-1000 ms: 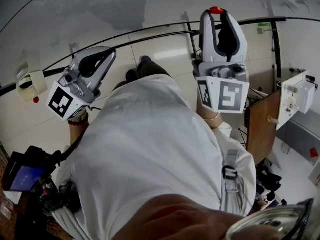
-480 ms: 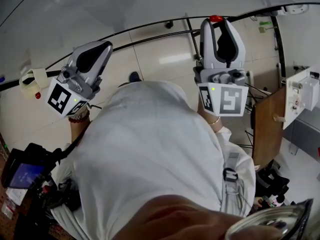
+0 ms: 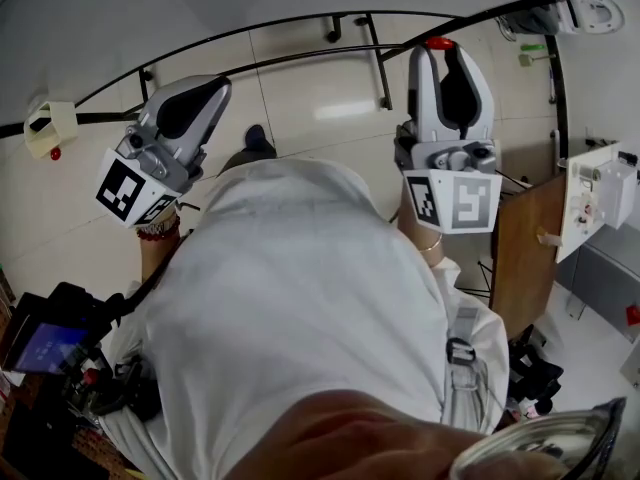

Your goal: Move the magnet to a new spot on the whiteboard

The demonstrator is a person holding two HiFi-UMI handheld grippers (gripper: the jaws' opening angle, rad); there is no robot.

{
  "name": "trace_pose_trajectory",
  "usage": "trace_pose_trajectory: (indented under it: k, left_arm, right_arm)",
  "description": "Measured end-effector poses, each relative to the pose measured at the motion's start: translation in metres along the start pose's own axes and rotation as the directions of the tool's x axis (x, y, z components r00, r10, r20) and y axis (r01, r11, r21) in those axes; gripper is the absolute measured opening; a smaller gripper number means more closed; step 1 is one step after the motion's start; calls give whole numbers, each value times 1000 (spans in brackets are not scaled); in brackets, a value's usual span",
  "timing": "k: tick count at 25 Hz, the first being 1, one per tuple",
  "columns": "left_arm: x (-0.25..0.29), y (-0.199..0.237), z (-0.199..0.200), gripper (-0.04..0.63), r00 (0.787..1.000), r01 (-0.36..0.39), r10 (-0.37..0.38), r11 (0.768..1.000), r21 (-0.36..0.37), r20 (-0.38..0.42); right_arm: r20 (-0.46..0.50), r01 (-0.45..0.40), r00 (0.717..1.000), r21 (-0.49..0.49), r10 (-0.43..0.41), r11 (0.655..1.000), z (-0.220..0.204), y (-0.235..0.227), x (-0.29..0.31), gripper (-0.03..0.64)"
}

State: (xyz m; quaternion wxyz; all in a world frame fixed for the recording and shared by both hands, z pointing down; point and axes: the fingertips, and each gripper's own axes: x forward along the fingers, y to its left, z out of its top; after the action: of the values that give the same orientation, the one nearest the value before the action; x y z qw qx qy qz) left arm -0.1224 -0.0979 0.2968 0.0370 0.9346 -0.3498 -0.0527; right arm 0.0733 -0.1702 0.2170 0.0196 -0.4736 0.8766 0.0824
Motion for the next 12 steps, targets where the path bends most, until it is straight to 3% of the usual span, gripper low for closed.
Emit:
trace_pose_trajectory:
  k: [6, 12]
  left_arm:
    - [4, -81, -10, 6, 996, -92, 92, 996, 11, -19]
    - [-4, -131, -20, 6, 990, -134, 134, 991, 11, -42]
  right_arm:
    - [8, -7, 1000, 24, 7, 1000, 0, -53, -84, 124]
    - [37, -44, 998, 68, 42, 997, -8, -45, -127, 124]
